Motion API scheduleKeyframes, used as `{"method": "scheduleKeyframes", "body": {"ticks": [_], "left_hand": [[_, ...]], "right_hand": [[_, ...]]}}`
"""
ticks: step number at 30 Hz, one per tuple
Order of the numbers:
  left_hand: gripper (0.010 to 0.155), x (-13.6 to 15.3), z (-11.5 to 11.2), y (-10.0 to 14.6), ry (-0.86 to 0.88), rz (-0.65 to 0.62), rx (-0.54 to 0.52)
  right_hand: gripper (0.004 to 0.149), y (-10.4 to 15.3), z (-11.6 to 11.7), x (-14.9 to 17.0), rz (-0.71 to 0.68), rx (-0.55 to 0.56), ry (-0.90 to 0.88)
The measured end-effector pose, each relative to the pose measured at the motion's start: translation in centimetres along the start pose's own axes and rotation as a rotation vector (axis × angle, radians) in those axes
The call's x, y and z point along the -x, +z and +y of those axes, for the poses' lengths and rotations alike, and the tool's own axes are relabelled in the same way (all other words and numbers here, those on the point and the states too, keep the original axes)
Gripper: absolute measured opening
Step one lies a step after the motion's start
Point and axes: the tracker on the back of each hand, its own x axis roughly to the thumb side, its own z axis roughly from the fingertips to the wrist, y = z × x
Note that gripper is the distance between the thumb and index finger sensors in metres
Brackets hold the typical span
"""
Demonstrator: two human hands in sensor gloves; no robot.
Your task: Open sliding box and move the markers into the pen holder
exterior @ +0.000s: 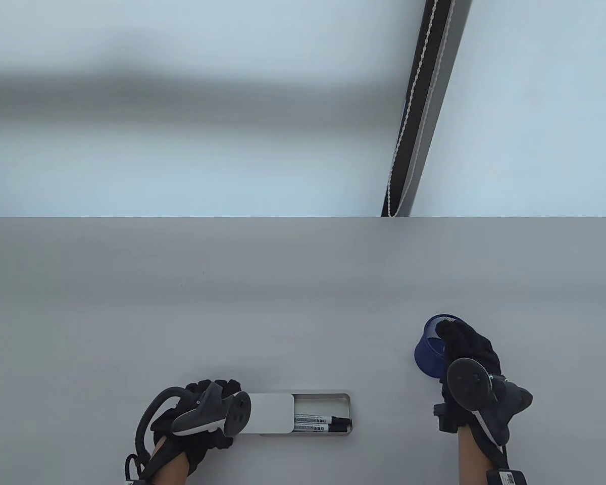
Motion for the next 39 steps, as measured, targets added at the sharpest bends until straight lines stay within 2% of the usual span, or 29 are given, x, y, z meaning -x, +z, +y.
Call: {"method": "scheduleKeyframes", "body": {"ticks": [13, 20, 24, 29, 35, 39], "left_hand": [[0.082, 0.0, 0.0, 0.0, 0.008, -0.004, 0.005], [0.082, 0.0, 0.0, 0.0, 0.004, -0.002, 0.004], [0.082, 0.1, 0.0, 0.0, 0.008, -0.003, 0.005], [0.082, 0.1, 0.0, 0.0, 0.007, -0.003, 0.005], [0.082, 0.1, 0.0, 0.0, 0.007, -0.003, 0.005], [0.082, 0.1, 0.0, 0.0, 0.007, -0.003, 0.005]], "right_hand": [[0.039, 0.3, 1.8, -0.3, -0.029, -0.144, 0.036], [0.043, 0.5, 1.9, -1.1, -0.054, -0.179, 0.046], [0.048, 0.6, 1.6, -2.4, -0.100, -0.175, 0.041], [0.051, 1.5, 1.5, -5.9, -0.226, -0.198, 0.064], [0.052, 3.5, 2.6, -10.4, -0.380, -0.376, 0.084], [0.055, 4.8, 3.8, -12.1, -0.453, -0.475, 0.121]]}}
